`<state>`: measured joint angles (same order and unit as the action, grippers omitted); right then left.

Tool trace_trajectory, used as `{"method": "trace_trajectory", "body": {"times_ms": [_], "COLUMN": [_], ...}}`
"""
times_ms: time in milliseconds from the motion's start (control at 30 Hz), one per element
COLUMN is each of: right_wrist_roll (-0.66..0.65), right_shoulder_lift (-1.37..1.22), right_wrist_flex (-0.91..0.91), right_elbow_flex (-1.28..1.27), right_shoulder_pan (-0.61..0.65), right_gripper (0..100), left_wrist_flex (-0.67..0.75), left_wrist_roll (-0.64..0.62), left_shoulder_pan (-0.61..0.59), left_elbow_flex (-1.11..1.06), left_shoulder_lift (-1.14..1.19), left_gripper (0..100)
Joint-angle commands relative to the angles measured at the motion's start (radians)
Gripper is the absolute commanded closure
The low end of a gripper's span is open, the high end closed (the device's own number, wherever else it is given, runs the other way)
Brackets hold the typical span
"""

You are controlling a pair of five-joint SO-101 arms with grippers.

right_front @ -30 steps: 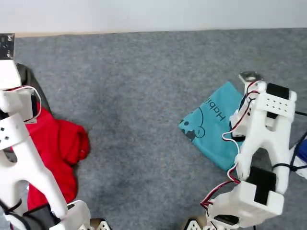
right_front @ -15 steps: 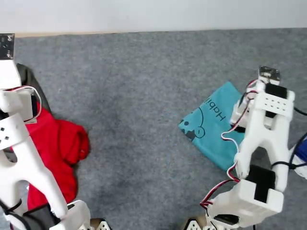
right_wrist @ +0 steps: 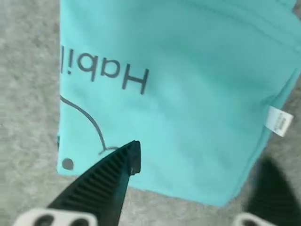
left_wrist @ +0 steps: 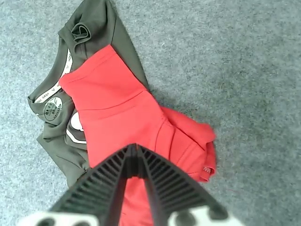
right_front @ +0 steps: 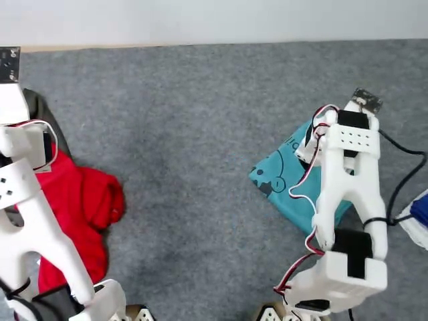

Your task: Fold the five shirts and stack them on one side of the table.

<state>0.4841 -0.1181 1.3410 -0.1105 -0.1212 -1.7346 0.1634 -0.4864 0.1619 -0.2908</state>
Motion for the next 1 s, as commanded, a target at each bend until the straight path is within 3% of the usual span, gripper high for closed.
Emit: {"method": "trace_trajectory", "body": {"times_ms": [0,533,800,967], "right_wrist_roll": [0.015,0.017,0.069,0.068], "right_shoulder_lift": [-0.050,-0.280,-0.358,-0.420], "right_wrist_flex": [-0.041,-0.288,-0.282,-0.186], "right_elbow_flex": [0.035,0.035,0.057,0.133], "right_shoulder_pan": [-0.004,-0.045,-0.079,-0.082], "right_gripper": [49.1,49.1,49.1,50.7], "left_wrist_flex": [-0.021,-0.021,-0.021,-0.021], "left_wrist_roll": [-0.003,-0.003,-0.002,-0.002], "left_shoulder_pan": [-0.002,-0.003,-0.005,-0.005], "left_elbow_flex": [0.004,0.004,0.004,0.004], "left_shoulder_lift": [-0.043,-0.043,-0.043,-0.043], "left_gripper": [100,100,100,100]}}
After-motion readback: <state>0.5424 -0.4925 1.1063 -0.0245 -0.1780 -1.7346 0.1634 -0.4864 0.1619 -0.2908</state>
